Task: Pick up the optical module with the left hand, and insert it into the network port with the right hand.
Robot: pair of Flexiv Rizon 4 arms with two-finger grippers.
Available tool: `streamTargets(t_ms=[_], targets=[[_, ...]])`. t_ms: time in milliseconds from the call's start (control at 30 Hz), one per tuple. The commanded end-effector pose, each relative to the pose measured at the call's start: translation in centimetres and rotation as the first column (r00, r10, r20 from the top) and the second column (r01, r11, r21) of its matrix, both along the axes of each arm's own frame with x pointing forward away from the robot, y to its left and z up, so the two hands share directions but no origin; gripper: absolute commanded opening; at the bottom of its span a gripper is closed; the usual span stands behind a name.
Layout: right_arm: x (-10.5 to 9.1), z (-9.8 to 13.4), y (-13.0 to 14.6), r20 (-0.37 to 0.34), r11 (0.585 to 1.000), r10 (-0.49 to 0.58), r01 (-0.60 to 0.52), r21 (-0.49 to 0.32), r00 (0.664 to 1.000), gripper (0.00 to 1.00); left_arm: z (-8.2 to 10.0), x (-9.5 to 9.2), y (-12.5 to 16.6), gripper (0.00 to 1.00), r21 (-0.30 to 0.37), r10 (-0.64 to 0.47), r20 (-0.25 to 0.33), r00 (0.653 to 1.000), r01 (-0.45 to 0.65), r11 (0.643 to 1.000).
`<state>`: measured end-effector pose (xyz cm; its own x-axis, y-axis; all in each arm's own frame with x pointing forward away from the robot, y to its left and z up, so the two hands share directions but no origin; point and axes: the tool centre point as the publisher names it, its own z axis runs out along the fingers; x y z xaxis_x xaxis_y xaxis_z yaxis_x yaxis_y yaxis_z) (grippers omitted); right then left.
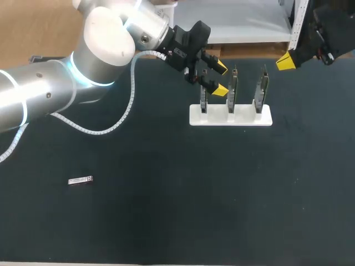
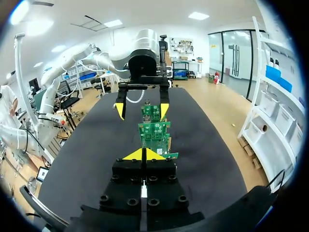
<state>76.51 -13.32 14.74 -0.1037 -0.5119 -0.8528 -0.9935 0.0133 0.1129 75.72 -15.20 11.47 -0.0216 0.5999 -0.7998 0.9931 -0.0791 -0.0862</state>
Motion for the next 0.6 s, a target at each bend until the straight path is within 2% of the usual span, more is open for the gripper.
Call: streamTargets(t_ms=[33,233,267,300,600], targets=[[-0.04,-0.04,0.07,0.001,1.000,0.002,-0.002,0.000,1.000,0.00,0.05,0.24,-0.10,1.00,0.005,-0.003,-0.004,1.000,0.003,1.000],[-0.13,-0.05,0.08,0.009,1.000,-0.005,0.005,0.000,1.000,0.00,0.05,0.24,-0.10,1.00,0.005,-0.003,-0.004,1.000,0.003,1.000],[-0.16,0.00,0.12,0.003,1.000,-0.004,0.004,0.013,1.000,0.07,0.05,0.24,-0.10,1.00,0.005,-0.003,-0.004,1.000,0.003,1.000],[-0.18,0.08,0.12,-0.005,1.000,0.006,-0.005,0.018,1.000,1.00,0.05,0.24,-0.10,1.00,0.005,-0.003,-0.004,1.000,0.003,1.000],[-0.18,0.08,0.12,-0.005,1.000,0.006,-0.005,0.018,1.000,1.00,0.05,0.24,-0.10,1.00,0.005,-0.003,-0.004,1.000,0.003,1.000]])
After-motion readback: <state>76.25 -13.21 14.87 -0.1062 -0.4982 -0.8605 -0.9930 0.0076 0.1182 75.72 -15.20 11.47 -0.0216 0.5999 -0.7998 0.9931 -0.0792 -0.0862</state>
